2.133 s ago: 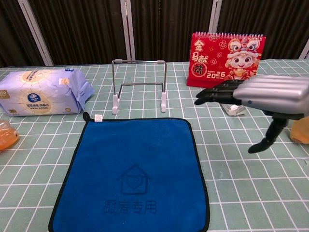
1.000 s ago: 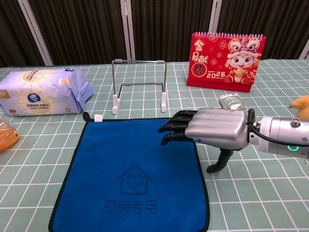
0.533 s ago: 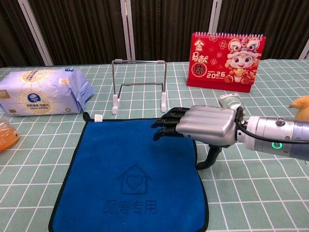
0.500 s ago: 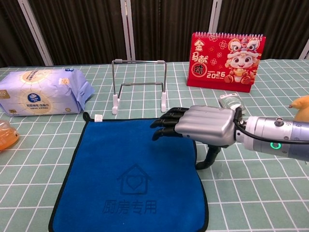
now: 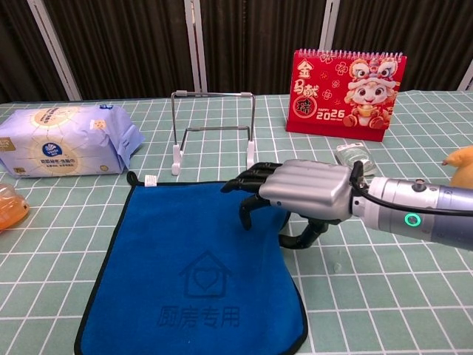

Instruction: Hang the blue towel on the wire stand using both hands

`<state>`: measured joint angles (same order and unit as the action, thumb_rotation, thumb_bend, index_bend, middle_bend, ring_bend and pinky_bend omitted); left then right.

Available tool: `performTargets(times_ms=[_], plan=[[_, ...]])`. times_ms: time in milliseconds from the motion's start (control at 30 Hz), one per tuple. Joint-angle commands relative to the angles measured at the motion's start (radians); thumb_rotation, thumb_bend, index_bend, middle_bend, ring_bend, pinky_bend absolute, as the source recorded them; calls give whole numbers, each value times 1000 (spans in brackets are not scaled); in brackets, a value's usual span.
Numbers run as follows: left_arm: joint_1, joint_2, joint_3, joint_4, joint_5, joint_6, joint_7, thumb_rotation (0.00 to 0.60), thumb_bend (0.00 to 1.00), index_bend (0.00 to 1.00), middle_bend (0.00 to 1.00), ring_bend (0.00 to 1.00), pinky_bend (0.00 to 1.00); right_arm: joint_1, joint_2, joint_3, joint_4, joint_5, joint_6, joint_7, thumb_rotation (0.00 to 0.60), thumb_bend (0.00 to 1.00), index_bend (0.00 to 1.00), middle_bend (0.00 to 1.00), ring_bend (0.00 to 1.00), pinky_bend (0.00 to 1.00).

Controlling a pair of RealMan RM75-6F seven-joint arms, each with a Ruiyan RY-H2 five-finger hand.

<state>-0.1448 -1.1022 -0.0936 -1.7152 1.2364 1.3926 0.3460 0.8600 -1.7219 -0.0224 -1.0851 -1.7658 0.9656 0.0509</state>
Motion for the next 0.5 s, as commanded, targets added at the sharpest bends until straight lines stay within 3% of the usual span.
performTargets(times_ms=[33,233,500], plan=[[-7,-3,1,2,4,-8,4,600,0,0,0,0,0,2,-1,-2,-5,7,4,19,600,509,528,46,0,0],[-71,-20,11,20,86,-74,19,600,35,24,0,0,0,5,-5,-1,-5,22,5,56,600,543,590,48,0,0],[-241,-131,26,194,291,-228,-109,600,91,269,0,0,0,13,-3,5,-8,33,11,70,600,550,621,49,0,0]])
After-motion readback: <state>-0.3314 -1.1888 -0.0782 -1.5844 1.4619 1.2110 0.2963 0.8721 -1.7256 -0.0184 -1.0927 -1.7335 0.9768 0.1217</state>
